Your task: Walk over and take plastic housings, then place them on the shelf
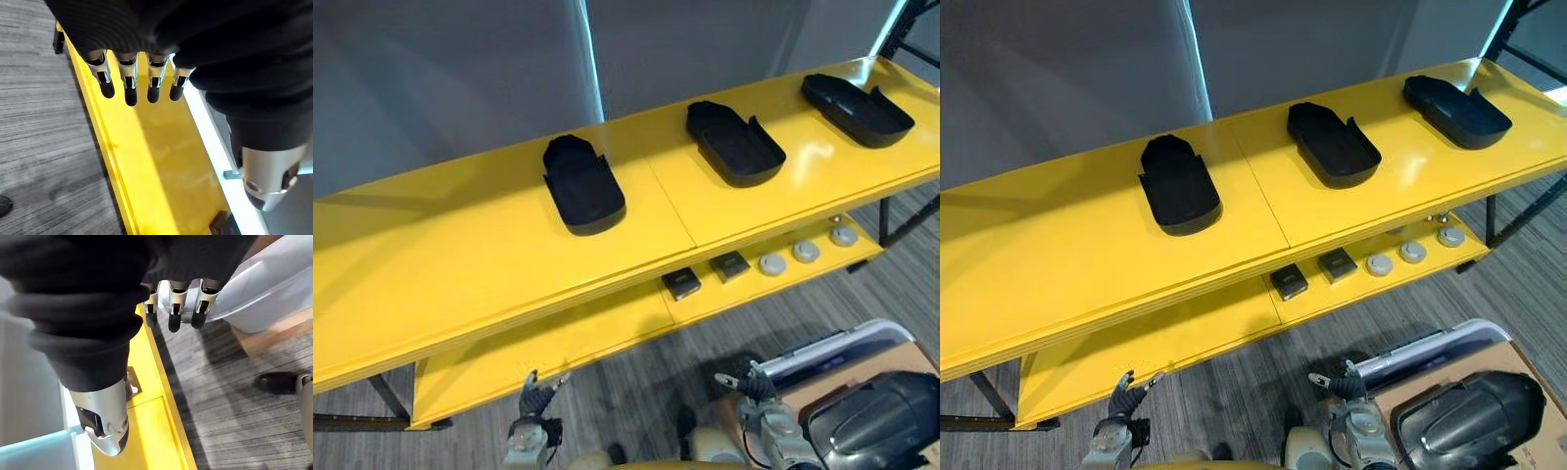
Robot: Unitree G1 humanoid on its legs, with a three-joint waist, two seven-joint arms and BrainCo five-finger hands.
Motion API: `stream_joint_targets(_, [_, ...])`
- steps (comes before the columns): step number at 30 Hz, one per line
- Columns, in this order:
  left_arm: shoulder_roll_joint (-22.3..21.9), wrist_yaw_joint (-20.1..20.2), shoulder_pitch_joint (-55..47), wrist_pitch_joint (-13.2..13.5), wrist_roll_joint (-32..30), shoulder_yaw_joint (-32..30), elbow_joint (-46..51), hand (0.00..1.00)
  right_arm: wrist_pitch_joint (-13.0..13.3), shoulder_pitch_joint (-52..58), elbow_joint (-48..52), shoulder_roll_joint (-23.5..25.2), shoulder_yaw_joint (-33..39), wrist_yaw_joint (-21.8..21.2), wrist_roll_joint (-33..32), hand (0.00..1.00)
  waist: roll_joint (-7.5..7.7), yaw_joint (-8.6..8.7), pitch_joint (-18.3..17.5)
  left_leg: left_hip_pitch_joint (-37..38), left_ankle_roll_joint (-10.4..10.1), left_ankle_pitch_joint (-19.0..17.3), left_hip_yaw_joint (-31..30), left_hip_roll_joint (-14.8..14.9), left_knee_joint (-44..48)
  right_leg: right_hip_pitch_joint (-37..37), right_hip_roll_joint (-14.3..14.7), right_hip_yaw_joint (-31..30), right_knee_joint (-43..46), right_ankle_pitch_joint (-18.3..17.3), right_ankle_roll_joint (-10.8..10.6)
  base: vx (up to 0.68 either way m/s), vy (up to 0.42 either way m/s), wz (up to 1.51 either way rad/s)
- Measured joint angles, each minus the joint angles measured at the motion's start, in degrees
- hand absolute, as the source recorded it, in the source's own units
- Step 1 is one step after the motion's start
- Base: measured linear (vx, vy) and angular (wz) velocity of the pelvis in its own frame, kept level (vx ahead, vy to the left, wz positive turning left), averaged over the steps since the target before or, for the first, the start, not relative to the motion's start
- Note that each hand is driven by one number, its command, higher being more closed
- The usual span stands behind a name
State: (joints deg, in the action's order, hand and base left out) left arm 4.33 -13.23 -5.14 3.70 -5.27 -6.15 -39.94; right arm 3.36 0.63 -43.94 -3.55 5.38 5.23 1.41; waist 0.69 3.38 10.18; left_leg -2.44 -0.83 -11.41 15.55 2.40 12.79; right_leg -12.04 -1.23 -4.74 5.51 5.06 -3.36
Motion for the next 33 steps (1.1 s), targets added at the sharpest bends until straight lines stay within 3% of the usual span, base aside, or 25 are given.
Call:
stream_joint_targets(1, [0.4,-0.3,0.1,0.0,-0.1,0.1,0.2,0.0,0.0,-0.5,0.5,0.0,-1.2,0.1,0.6,0.0,0.47,-0.02,0.4,-1.7,1.5,-0.4,3.2,0.4,1.8,-0.5,0.1,-1.3,-4.0,4.9,-1.5,-0.23,0.084,-1.25])
stream_joint_targets(2, [0.4,-0.6,0.3,0.0,-0.2,0.1,0.4,0.0,0.0,-1.3,1.0,-0.3,-2.1,0.1,1.0,0.0,-0.24,-0.49,1.3,-2.9,3.3,-0.6,5.9,1.7,2.4,-1.1,0.1,1.4,-4.4,6.1,-2.4,-0.23,0.083,-1.24])
stream_joint_targets(3, [0.4,-0.6,0.6,0.0,-0.3,0.1,0.6,0.0,-0.2,-1.1,1.0,-0.2,-2.1,0.1,1.1,0.0,-0.23,-0.7,1.7,-2.8,3.6,-0.3,7.3,1.7,2.0,-2.1,-0.5,4.2,0.5,2.5,-1.3,-0.21,0.065,-0.98])
stream_joint_targets(4, [0.3,-0.6,0.7,-0.1,-0.6,0.1,1.3,0.0,-0.6,-0.4,0.9,-0.1,-2.1,0.0,1.5,0.0,-0.35,-0.81,1.9,-2.6,4.0,-0.1,9.1,2.1,1.9,-3.6,-1.8,8.3,10.9,-5.3,0.5,-0.16,0.069,-0.77])
stream_joint_targets(5, [0.3,-0.6,0.8,-0.1,-0.9,0.0,1.3,0.0,-0.8,0.8,0.8,0.2,-2.1,0.0,1.5,0.0,-0.63,-1.09,2.1,-1.9,4.1,0.0,10.4,2.9,2.2,-2.6,-2.5,10.7,18.4,-10.3,1.0,-0.15,0.051,-0.69])
stream_joint_targets(8, [0.5,-0.6,-0.3,-0.1,-1.1,-0.1,1.4,0.0,-0.7,2.4,-0.6,1.1,-3.5,-0.2,1.5,0.0,0.51,-0.93,1.2,-0.8,3.8,0.8,13.5,3.7,2.1,4.0,-5.3,14.6,25.2,-17.2,-0.1,-0.15,-0.043,-0.57])
stream_joint_targets(10, [0.6,-0.6,-0.5,-0.1,-1.1,-0.6,1.3,0.0,-0.8,2.5,-2.8,1.0,-4.3,-0.3,1.6,0.0,2.09,-1.25,0.2,-2.0,3.5,0.9,16.3,4.2,4.3,6.8,-7.7,16.1,23.0,-19.6,-1.2,-0.15,-0.15,-0.72])
stream_joint_targets(11, [0.8,-0.5,-0.5,-0.2,-1.1,-0.9,1.1,0.0,-0.8,2.2,-2.9,1.0,-4.4,-0.3,1.6,0.0,2.52,-1.53,0.0,-3.0,3.5,0.9,16.9,4.4,5.6,6.8,-7.3,15.9,20.2,-19.9,-1.7,-0.25,-0.228,-1.56])
stream_joint_targets(12, [-0.4,-0.5,-0.4,-0.7,-1.0,-0.8,0.6,0.0,-0.8,0.7,-3.6,-0.6,-4.7,-0.3,1.7,0.0,1.06,-2.75,-0.8,-5.2,2.1,1.6,15.0,5.2,4.8,7.9,-3.8,14.1,10.1,-17.4,1.0,-0.18,-0.155,-1.37])
stream_joint_targets(13, [-1.0,-0.5,-0.5,-0.7,-1.0,-0.7,0.4,0.0,-0.8,0.2,-4.3,-1.0,-4.7,-0.2,1.7,0.0,0.39,-2.49,-0.9,-5.3,1.4,2.5,14.4,5.6,3.9,8.3,-2.7,13.4,7.4,-15.3,1.2,-0.18,-0.125,-1.28])
stream_joint_targets(15, [-2.0,-0.5,0.1,-0.7,-0.7,-0.1,-0.7,0.0,-1.2,0.1,-5.4,-1.4,-4.1,0.0,1.7,0.0,0.62,-2.49,-1.0,-3.6,0.4,4.6,14.2,5.8,1.1,9.1,-1.4,10.6,4.2,-12.6,2.0,-0.09,-0.082,-0.69])
stream_joint_targets(19, [-2.0,-0.1,-0.3,-0.7,-0.4,1.7,-2.5,0.0,-1.3,3.0,-5.4,-1.8,-1.3,0.1,1.6,0.0,0.87,-1.08,-1.6,-0.3,-0.3,5.7,15.2,6.2,-0.9,9.9,-0.2,7.3,3.1,-11.3,2.6,-0.11,-0.065,-0.43])
stream_joint_targets(24, [-1.9,0.5,-1.5,-0.8,-0.4,1.6,-4.8,0.0,-1.3,3.8,-6.4,-1.2,-0.3,0.1,1.4,0.0,0.31,-1.1,-2.0,2.9,-0.3,5.7,21.7,7.1,-2.4,8.9,0.4,1.6,2.6,-10.7,2.6,-0.09,0.025,-0.76])
stream_joint_targets(26, [-2.2,0.5,-2.0,-1.1,-0.4,1.6,-5.4,0.0,-1.3,3.7,-6.4,-0.9,1.7,0.1,1.4,0.0,-0.46,-1.02,-2.0,4.7,-0.6,5.6,27.5,7.2,-4.0,7.6,-3.0,11.4,3.5,-11.1,3.6,-0.08,0.072,-1.01])
stream_joint_targets(29, [-2.2,0.5,-2.6,-1.4,-0.4,1.5,-5.6,0.0,-1.3,2.3,-6.5,-0.6,1.9,0.1,1.1,0.0,-1.84,-0.94,-2.6,6.5,-2.1,3.7,35.1,8.4,-4.2,6.9,-12.8,37.8,8.6,-11.6,4.7,-0.03,0.047,-1.39])
stream_joint_targets(30, [-1.8,0.5,-2.4,-1.4,-0.4,1.4,-5.6,0.0,-1.3,2.3,-6.5,-0.6,2.0,0.1,0.9,0.0,-1.97,-0.82,-2.7,6.5,-2.4,3.5,35.8,8.7,-3.5,7.4,-14.0,41.4,8.8,-11.1,4.8,0.1,-0.037,-0.95])
stream_joint_targets(31, [-1.1,0.5,-1.9,-1.4,-0.4,1.4,-5.7,0.0,-1.4,2.7,-6.5,-0.7,2.1,0.5,0.9,0.0,-2.01,-0.24,-2.6,6.6,-2.5,3.7,36.5,9.2,-1.6,8.2,-13.9,43.5,7.5,-8.1,2.7,0.11,-0.046,-0.55])
stream_joint_targets(33, [-1.0,0.6,-0.1,-1.4,-0.5,1.3,-6.4,0.0,-1.4,3.9,-6.6,-0.9,3.3,1.1,0.7,0.0,-2.46,0.47,-2.6,6.6,-2.5,3.9,33.7,12.1,1.8,8.7,-11.3,40.9,6.2,-7.6,1.9,0.13,-0.142,-0.69])
